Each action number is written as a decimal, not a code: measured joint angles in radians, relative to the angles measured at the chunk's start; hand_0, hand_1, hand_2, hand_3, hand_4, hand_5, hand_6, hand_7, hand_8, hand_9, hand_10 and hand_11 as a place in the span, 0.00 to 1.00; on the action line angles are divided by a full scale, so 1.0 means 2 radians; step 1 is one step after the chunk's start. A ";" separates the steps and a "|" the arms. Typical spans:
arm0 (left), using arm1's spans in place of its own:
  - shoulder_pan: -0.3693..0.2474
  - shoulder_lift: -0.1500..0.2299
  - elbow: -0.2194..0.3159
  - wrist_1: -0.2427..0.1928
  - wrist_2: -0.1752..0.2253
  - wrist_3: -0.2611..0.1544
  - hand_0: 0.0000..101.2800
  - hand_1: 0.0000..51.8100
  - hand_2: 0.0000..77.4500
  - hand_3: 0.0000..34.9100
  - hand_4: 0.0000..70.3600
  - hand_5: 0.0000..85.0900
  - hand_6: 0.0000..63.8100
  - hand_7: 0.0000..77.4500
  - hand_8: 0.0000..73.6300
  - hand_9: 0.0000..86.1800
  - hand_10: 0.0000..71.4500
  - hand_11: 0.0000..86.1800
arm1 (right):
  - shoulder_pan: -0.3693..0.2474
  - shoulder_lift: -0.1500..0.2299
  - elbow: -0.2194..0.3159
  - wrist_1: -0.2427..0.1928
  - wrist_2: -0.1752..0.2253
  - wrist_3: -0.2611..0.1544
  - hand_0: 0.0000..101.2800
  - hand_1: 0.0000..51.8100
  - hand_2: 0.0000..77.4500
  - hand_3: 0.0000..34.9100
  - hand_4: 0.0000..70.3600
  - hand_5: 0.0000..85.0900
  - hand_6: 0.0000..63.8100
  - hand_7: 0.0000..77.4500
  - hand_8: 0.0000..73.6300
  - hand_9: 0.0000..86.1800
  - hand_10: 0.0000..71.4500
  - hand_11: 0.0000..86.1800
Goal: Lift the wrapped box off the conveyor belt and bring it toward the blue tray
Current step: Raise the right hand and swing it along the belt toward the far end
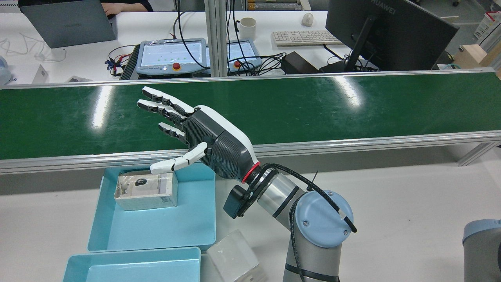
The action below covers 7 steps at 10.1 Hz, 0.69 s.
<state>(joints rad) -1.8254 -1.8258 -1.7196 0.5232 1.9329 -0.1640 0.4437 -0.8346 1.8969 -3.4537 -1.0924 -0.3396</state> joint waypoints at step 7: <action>0.000 0.000 0.000 0.000 0.000 0.000 0.00 0.00 0.01 0.00 0.00 0.01 0.00 0.00 0.00 0.00 0.00 0.00 | 0.088 -0.050 0.020 -0.006 -0.011 0.010 0.48 0.33 0.26 0.49 0.09 0.15 0.09 0.12 0.00 0.02 0.04 0.07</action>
<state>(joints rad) -1.8254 -1.8258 -1.7196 0.5232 1.9329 -0.1640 0.6195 -0.9353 1.9372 -3.4650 -1.1153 -0.3187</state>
